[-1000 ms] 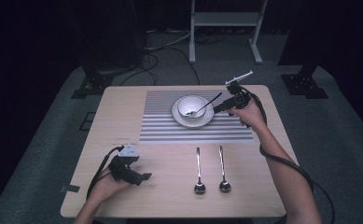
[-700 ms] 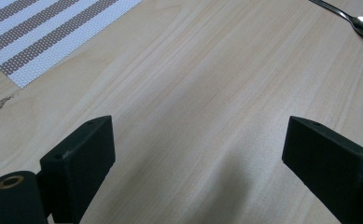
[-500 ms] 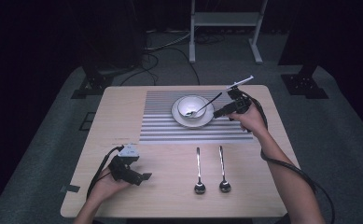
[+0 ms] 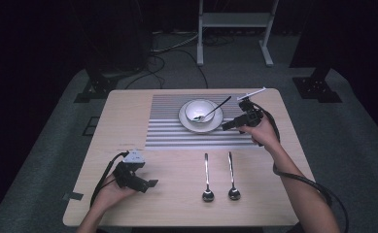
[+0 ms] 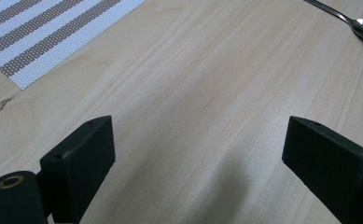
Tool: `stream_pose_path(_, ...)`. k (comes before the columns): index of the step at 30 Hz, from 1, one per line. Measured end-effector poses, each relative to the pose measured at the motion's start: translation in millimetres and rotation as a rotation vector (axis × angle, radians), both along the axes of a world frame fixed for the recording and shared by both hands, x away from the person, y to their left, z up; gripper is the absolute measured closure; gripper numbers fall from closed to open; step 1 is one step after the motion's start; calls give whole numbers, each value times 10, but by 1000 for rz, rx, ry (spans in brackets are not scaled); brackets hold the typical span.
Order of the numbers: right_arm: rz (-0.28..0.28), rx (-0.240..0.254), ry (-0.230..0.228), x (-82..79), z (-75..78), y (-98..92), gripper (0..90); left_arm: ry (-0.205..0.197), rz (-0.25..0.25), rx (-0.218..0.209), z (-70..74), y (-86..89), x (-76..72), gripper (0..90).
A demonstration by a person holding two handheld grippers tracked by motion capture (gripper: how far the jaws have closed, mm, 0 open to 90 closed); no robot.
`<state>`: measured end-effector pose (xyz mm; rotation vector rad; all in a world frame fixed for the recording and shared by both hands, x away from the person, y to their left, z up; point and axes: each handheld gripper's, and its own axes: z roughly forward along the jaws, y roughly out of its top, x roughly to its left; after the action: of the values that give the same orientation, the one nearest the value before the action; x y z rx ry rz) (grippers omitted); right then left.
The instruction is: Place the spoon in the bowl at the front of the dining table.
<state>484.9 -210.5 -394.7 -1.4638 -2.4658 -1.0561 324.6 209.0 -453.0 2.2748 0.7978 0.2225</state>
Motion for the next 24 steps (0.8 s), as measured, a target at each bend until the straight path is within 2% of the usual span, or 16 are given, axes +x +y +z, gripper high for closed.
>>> stream_pose_path(6, 20, 7, -2, -102, -43, 2, 396, -2, 2, -1, 2, 1, -2, 83)
stream_pose_path(12, 36, -9, -7, -250, -136, -71, 394, -5, 2, -3, 6, 1, -2, 83)
stream_pose_path(14, 37, -1, -12, -273, -148, -85, 396, -6, 3, -4, 8, 5, -1, 83)
stream_pose_path(15, 31, 43, -13, -337, -182, -149, 396, -6, 3, -4, 8, 8, 5, 83)
stream_pose_path(17, 31, 31, -26, -363, -190, -161, 395, -4, 5, -7, 7, 7, 7, 83)
stream_pose_path(24, 33, 56, -37, -590, -253, -319, 392, -6, 10, -11, 13, 4, 3, 83)
